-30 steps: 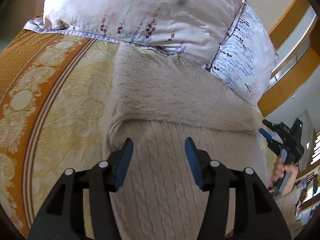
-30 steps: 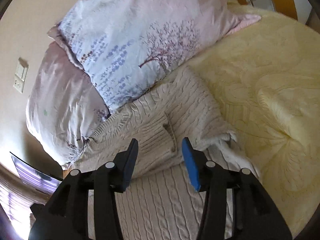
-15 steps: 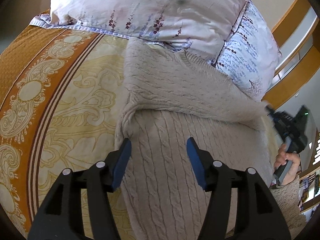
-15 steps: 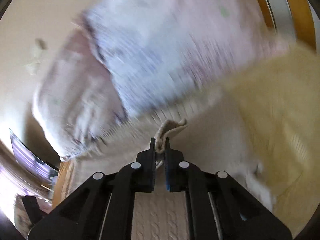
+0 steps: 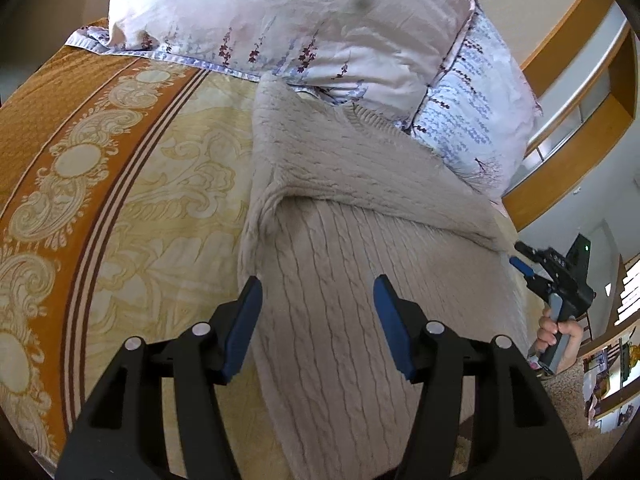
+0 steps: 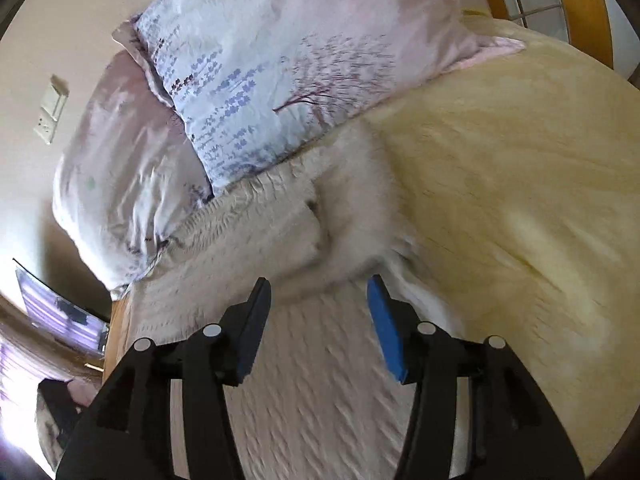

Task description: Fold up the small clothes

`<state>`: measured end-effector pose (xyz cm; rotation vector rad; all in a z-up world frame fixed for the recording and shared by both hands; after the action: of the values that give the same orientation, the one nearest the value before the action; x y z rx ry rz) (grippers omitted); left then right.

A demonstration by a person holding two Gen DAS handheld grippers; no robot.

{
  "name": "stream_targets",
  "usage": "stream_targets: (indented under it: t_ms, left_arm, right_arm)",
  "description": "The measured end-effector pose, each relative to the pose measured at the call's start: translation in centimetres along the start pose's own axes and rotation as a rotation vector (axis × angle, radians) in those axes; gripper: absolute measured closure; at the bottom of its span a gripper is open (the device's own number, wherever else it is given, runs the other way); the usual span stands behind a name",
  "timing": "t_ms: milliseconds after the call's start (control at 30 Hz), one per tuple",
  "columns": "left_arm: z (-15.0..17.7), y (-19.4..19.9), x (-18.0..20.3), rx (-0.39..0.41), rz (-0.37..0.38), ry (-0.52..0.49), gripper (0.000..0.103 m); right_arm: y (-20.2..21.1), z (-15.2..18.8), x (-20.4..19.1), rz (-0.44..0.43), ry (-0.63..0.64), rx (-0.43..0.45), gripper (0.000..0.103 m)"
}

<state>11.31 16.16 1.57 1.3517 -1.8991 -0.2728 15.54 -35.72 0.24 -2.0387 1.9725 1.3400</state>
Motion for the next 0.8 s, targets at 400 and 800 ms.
stream_targets:
  t_ms: [400, 800]
  left_arm:
    - [3.9, 2.5, -1.2, -0.03, 0.042, 0.101, 0.046]
    - [7.7, 4.2, -0.4, -0.064, 0.199, 0.201, 0.065]
  right_arm:
    - [6.1, 4.0, 5.4, -0.058, -0.094, -0.09, 0.052]
    - [8.4, 8.5, 4.9, -0.312, -0.143, -0.21, 0.064]
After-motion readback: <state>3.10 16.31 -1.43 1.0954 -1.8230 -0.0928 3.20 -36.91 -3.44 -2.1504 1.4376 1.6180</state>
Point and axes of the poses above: each gripper's, at about its wrist camera, not at the fingertips, and y roughly against the way its jaws point, x to its right, z to its underside, the point moved 3 cm from there along -y, roughly the way its jaws point, and after that the axes turned 13 degrees about x, right-handed, at the moved point
